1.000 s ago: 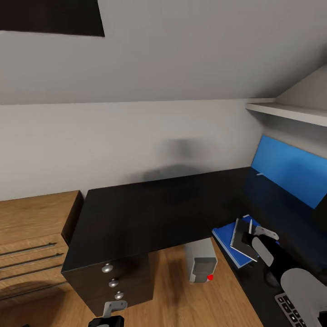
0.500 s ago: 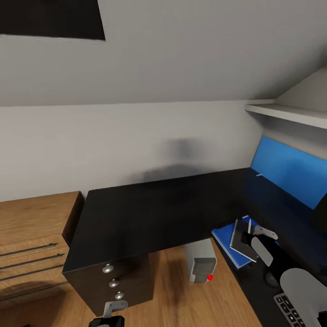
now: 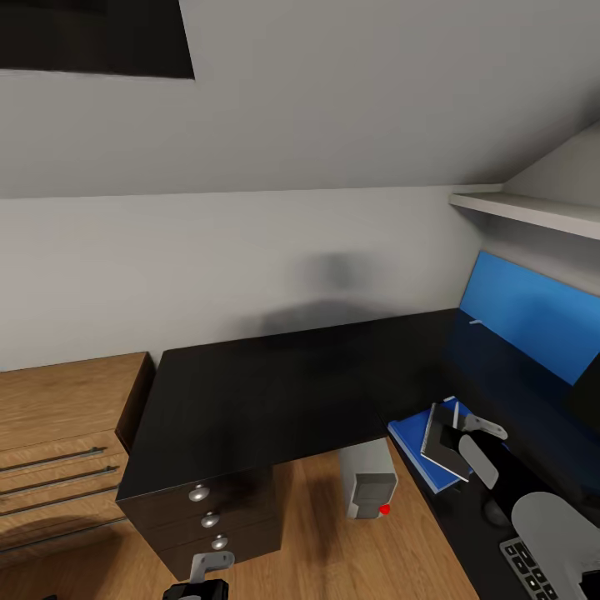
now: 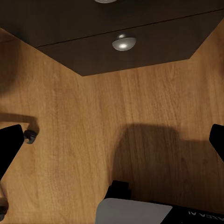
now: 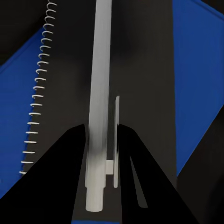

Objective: In the bedroom, organize the workspace by keeping the computer under the desk, ensuring the monitor is on the desk, placing the keyboard on the desk next to the monitor, placing the mouse on the desk next to the keyboard, moving the folder from the swivel chair onto the desk next to the mouse, stacking the notebook on top of the folder with the pen on top of the notebook, and positioning the swivel chair next to the desk.

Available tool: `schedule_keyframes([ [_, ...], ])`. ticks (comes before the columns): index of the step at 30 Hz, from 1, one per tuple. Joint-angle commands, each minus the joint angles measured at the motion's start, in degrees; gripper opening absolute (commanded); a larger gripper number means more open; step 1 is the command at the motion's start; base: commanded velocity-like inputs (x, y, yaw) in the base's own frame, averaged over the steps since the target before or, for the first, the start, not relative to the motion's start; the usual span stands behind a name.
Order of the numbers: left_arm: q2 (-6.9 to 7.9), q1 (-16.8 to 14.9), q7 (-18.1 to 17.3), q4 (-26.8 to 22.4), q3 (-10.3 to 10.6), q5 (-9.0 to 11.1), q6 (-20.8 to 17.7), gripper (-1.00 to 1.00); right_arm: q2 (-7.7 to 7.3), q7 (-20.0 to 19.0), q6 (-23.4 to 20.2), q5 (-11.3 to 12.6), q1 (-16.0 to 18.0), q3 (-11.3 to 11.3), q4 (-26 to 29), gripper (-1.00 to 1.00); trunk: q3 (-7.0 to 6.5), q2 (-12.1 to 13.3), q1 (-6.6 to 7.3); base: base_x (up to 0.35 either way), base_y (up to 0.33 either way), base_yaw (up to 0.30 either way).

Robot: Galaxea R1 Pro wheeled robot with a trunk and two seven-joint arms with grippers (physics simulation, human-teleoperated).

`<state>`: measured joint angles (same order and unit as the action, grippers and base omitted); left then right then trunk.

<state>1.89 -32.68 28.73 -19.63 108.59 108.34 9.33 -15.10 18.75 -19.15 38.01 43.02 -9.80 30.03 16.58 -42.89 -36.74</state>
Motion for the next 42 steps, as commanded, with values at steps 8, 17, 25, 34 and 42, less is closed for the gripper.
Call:
schedule_keyframes([
  [8, -0.02, -0.11, 0.28, -0.24, 0.48, 0.56, 0.35, 1.0, -0.02, 0.49, -0.27, -0.45, 0.05, -0.48, 0.11, 1.0, 0.09, -0.07, -0.02, 0.0, 0.0, 0.0],
  [17, -0.04, -0.11, 0.28, -0.24, 0.48, 0.56, 0.36, 1.0, -0.04, 0.49, -0.27, -0.48, 0.05, -0.48, 0.11, 1.0, 0.09, -0.07, -0.02, 0.0, 0.0, 0.0],
  [25, -0.04, -0.11, 0.28, -0.24, 0.48, 0.56, 0.35, 1.0, -0.08, 0.43, -0.27, -0.48, 0.04, -0.44, 0.64, 1.0, 0.09, -0.07, -0.02, 0.0, 0.0, 0.0],
  [34, -0.04, -0.11, 0.28, -0.24, 0.48, 0.56, 0.35, 1.0, -0.16, 0.66, -0.19, -0.6, -0.11, -0.18, 7.52, 1.0, 0.09, -0.07, -0.02, 0.0, 0.0, 0.0],
  [42, -0.04, -0.11, 0.28, -0.24, 0.48, 0.56, 0.34, 1.0, -0.12, 0.9, -0.35, -1.01, -0.89, -0.64, 15.83, 1.0, 0.09, -0.07, -0.02, 0.0, 0.0, 0.0],
])
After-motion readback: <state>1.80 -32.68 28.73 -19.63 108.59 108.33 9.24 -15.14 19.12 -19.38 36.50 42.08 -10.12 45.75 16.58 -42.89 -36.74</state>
